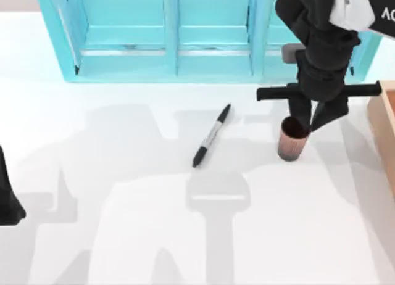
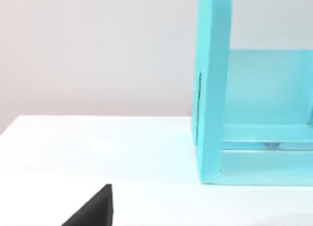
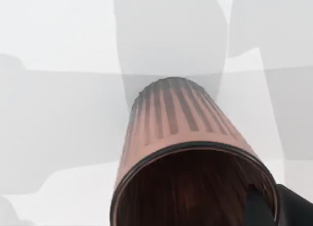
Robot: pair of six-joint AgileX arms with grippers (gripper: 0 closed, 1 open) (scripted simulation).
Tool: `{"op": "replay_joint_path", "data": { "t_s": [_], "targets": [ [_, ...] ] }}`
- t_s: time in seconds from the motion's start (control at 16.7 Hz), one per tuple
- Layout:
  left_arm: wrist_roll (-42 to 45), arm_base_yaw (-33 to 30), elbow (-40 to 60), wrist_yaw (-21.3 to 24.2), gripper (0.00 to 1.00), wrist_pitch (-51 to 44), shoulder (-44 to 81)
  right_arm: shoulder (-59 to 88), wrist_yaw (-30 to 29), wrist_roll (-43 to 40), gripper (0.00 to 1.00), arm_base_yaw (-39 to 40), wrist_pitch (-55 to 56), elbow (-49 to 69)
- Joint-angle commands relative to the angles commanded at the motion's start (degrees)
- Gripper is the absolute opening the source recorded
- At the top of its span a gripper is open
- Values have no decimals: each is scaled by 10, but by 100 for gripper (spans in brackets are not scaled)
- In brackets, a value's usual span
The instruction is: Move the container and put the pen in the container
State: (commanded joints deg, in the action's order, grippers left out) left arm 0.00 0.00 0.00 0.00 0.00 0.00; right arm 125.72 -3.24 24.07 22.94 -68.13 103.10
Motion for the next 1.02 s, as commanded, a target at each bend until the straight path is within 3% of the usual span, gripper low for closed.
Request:
{"op": "replay_joint_path", "data": {
  "t_s": [0.54, 1.02],
  "targets": [
    [0, 0, 0, 0, 100, 0, 0, 0, 0, 0, 98, 0, 0, 0],
    [0, 0, 0, 0, 100, 0, 0, 0, 0, 0, 100, 0, 0, 0]
  ]
}}
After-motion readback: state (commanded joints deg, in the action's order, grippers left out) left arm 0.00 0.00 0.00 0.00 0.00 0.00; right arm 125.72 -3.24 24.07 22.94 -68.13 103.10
